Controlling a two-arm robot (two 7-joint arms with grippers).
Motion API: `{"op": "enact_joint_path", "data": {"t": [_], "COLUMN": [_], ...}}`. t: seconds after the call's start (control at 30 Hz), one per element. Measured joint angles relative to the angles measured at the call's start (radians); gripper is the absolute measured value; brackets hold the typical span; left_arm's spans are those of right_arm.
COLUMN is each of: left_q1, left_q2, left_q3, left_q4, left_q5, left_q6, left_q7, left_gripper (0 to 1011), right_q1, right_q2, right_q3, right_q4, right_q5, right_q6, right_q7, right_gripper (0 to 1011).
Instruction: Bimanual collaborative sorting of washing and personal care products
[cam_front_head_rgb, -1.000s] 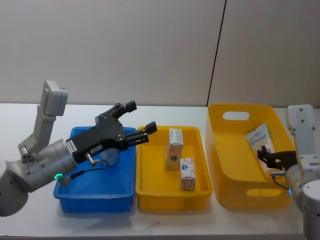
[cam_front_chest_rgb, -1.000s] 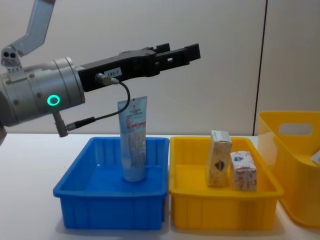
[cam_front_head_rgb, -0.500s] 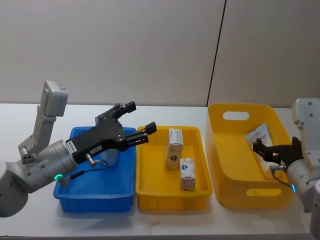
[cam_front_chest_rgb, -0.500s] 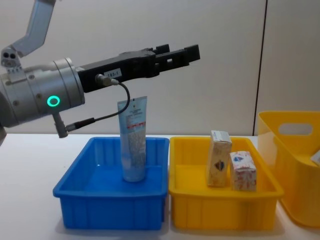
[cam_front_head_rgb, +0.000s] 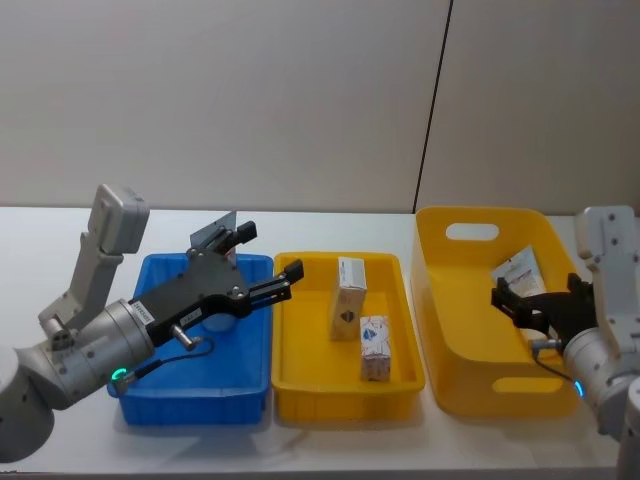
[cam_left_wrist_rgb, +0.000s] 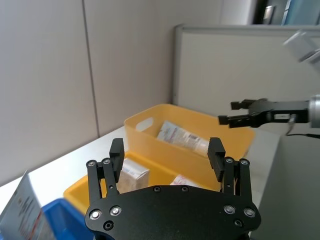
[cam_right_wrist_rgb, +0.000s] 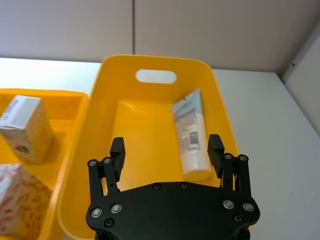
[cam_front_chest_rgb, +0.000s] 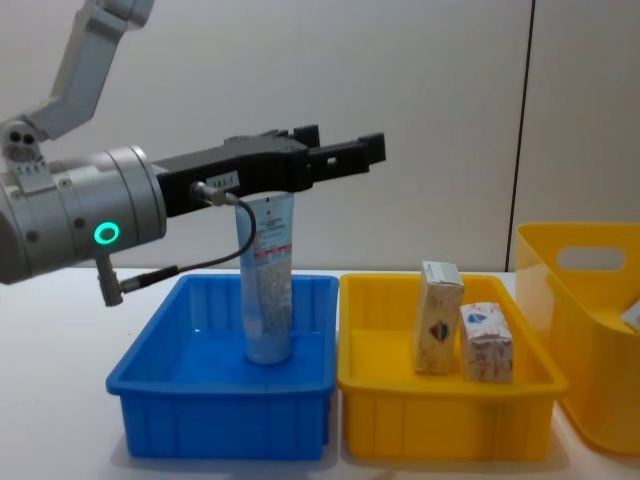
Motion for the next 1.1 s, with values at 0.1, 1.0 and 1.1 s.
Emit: {"op": "enact_joint_path", "data": {"t": [0.1,1.0,1.1], "left_q1": [0.016,0.160,0.177], "left_q2": [0.005,0.052,0.058], "left_q3": [0.002,0.016,0.017], "left_q4": [-0.019,-0.184,-0.204], "left_q5": [0.019,0.189,0.209], "left_q6": [0.005,0.048,0.053], "left_q7": [0.039,0.388,0.429], "left_gripper": [1001,1001,1001], "right_q1": [-0.015,-0.155,-0.170], "right_q2": [0.013,0.121,0.132], "right_q3": [-0.012,-0.119,-0.130], "right_q4": [-0.004,-0.041,-0.045], "right_q5": [0.015,0.153,0.167], "right_q6": [-0.040,-0.392,-0.431], "right_q7": [0.013,0.126,0.139], "right_gripper": [1003,1004,1003]}}
